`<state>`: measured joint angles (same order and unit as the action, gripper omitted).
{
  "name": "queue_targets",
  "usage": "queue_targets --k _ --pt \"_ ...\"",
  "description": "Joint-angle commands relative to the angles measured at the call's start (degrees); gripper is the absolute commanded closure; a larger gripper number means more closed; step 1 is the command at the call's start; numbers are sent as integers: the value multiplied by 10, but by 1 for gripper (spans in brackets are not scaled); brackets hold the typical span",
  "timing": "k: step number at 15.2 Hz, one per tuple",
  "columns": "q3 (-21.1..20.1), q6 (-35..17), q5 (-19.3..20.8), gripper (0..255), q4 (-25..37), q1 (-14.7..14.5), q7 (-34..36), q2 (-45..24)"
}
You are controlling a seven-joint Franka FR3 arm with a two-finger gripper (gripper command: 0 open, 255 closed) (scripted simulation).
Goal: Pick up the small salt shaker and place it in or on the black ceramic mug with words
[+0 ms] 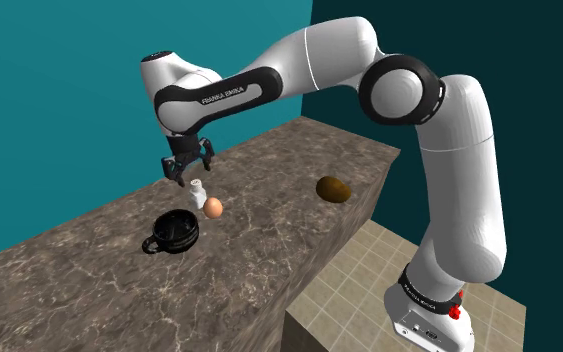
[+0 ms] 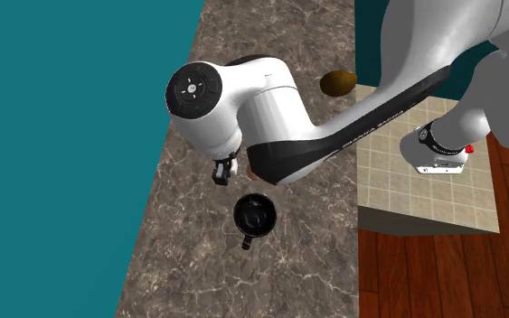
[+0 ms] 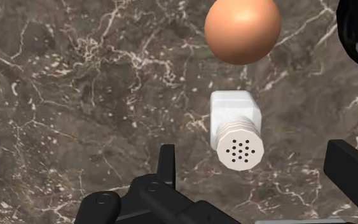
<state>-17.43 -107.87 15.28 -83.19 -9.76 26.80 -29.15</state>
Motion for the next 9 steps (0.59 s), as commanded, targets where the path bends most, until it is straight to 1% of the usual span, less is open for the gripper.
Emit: queue_targets --k 1,5,9 --pt "1 -10 2 0 -4 0 2 -7" --pt "4 -40 7 0 -26 2 6 -15" --pt "4 -40 7 0 -26 2 6 -15"
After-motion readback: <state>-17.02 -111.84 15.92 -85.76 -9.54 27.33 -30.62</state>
